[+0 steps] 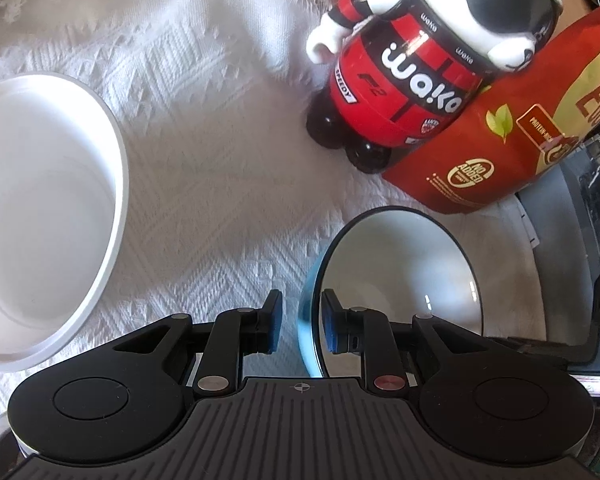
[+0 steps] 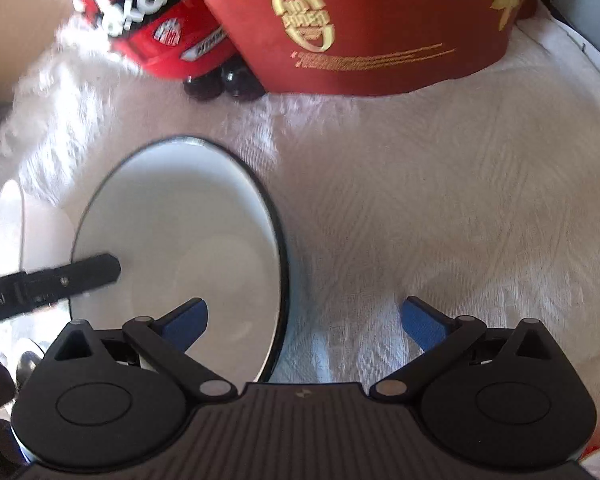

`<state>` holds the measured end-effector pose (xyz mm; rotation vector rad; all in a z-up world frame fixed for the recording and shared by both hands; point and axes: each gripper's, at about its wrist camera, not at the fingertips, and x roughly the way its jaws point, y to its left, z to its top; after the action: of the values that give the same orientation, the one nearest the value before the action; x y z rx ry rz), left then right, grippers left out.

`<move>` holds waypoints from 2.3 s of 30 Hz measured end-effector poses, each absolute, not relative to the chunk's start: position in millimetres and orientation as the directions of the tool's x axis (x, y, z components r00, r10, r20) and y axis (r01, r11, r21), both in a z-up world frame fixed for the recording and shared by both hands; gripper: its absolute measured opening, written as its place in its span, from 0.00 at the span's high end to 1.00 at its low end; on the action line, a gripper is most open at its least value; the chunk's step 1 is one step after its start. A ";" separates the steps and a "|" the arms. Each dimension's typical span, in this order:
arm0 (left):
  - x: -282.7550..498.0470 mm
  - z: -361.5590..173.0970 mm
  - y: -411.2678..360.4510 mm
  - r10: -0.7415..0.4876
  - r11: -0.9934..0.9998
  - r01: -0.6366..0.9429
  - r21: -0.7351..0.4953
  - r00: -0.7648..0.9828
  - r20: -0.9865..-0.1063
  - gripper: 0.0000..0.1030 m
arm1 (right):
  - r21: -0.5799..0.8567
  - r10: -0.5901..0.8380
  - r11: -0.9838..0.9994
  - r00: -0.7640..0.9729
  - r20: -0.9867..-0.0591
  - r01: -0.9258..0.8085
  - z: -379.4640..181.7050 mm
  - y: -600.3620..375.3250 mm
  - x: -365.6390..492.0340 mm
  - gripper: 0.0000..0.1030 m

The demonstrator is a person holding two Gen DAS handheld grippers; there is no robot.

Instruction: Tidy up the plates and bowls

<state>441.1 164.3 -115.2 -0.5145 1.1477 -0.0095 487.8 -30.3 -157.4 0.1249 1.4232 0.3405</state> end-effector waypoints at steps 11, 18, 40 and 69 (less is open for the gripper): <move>458.0 -135.8 152.3 -0.302 0.874 -0.258 -0.412 0.378 -0.875 0.75 | 0.297 0.360 0.905 0.174 -0.917 -0.305 -144.2 -25.8 489.2 0.36; 459.3 -133.2 143.5 -0.284 0.889 -0.249 -0.384 0.359 -0.889 0.75 | 0.316 0.381 0.892 0.161 -0.910 -0.324 -136.4 -22.5 485.7 0.60; 466.9 -144.9 135.0 -0.313 0.880 -0.254 -0.402 0.325 -0.892 0.77 | 0.352 0.393 0.898 0.120 -0.912 -0.264 -148.0 -33.0 488.7 0.56; 395.4 -36.9 98.3 -0.317 0.936 -0.027 -0.352 0.373 -0.872 0.72 | 0.415 0.461 0.883 0.244 -0.853 -0.216 -34.3 -66.8 437.6 0.56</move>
<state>395.4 98.3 -36.9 -0.3324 1.1800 -0.1900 437.6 -66.8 -34.3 0.2295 1.2426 0.4681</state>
